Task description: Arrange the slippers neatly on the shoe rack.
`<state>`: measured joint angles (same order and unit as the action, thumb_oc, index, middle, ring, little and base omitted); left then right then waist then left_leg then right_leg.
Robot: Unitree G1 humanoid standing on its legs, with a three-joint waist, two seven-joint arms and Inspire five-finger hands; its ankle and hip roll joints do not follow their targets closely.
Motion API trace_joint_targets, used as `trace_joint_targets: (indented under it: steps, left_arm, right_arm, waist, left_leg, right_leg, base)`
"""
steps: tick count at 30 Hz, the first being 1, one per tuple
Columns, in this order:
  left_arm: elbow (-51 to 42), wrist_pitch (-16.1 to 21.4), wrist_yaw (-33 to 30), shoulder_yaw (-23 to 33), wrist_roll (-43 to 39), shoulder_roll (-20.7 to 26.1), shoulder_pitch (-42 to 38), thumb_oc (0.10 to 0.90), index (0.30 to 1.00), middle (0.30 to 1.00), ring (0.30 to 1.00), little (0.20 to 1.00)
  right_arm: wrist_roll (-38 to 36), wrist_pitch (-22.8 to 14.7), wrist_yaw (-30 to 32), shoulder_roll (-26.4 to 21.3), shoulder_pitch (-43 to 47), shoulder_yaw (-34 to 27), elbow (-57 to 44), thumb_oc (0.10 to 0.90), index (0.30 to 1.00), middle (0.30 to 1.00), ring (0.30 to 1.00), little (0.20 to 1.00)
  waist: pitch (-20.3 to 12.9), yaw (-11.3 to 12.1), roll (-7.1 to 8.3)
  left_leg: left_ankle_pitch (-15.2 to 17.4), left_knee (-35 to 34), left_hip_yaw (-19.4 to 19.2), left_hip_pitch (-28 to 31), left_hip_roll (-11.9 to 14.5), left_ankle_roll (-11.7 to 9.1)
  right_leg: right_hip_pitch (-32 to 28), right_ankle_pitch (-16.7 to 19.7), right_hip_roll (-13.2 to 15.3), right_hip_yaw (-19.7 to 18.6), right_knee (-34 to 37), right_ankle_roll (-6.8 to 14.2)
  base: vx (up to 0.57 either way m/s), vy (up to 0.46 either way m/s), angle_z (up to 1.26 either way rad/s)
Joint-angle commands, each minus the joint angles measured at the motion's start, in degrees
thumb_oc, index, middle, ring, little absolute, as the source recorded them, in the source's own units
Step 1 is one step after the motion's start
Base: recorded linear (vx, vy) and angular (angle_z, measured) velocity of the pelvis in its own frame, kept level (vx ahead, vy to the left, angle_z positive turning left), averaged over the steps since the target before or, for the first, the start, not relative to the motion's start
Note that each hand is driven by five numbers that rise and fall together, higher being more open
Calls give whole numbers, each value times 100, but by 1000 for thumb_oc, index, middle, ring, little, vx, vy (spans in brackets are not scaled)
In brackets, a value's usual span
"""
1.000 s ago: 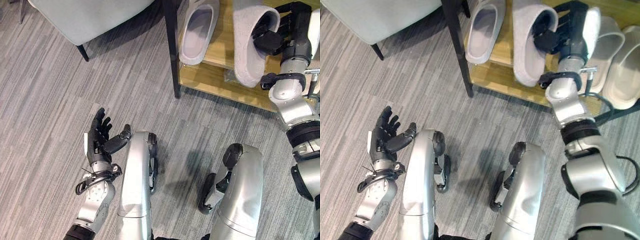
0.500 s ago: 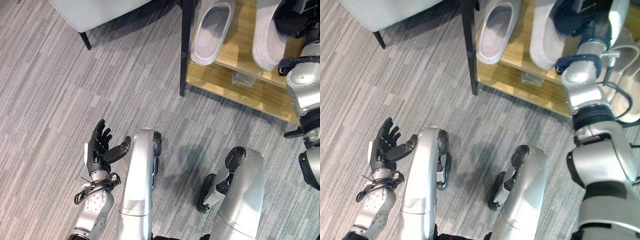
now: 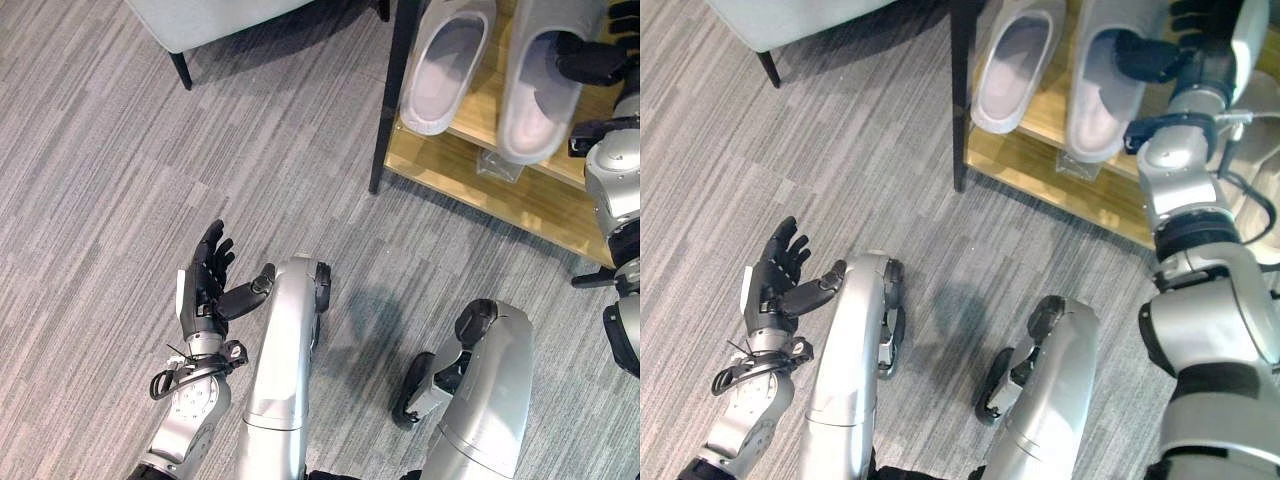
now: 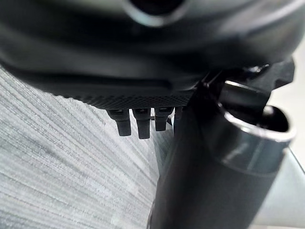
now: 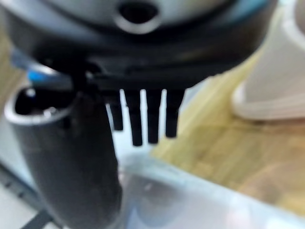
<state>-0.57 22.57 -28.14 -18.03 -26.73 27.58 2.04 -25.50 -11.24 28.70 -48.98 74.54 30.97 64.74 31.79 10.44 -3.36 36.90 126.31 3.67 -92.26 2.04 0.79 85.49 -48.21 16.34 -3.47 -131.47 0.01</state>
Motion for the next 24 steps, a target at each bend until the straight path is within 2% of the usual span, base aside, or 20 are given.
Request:
trace_joint_targets:
  steps: [1, 9, 13, 16, 24]
  left_arm:
    - [-587, 518, 60, -24, 185, 200, -84, 800, 900, 900, 900, 900]
    - [-532, 392, 143, -101, 84, 166, -99, 800, 900, 900, 900, 900]
    - [-568, 335, 119, -150, 74, 113, -118, 800, 900, 900, 900, 900]
    - [-556, 313, 100, -148, 57, 106, -130, 800, 900, 900, 900, 900]
    - [-579, 295, 75, -227, 83, 168, -186, 800, 900, 900, 900, 900]
  right_arm:
    - [-183, -484, -18, -376, 856, -47, -111, 800, 900, 900, 900, 900]
    - [-195, -397, -102, -136, 639, -68, -9, 800, 900, 900, 900, 900]
    - [-554, -594, 105, 70, 320, -527, -284, 800, 900, 900, 900, 900]
    - [-472, -638, 274, 170, 81, -752, -616, 800, 900, 900, 900, 900]
    - [-273, -487, 286, 206, 141, -673, -401, 800, 900, 900, 900, 900]
  waist:
    - [-200, 213, 51]
    - [-200, 140, 83]
    - [-200, 55, 50]
    - [-200, 23, 56]
    - [-200, 3, 58]
  left_leg:
    - [845, 228, 294, 230, 7, 136]
    - [827, 272, 282, 230, 52, 108]
    - [779, 238, 234, 230, 64, 112]
    - [784, 243, 242, 230, 66, 115]
    - [780, 231, 232, 230, 84, 107]
  right_leg:
    - [261, 224, -11, -88, -19, -281]
    - [289, 244, -43, -107, -76, -315]
    - [328, 267, -79, -101, -77, -325]
    - [333, 264, -105, -115, -101, -321]
    - [372, 298, -93, -134, -96, -326]
  base:
    - [-31, -6, -1]
    - [-23, -3, 0]
    - [-9, 5, 0]
    - [-11, 5, 0]
    - [-9, 1, 0]
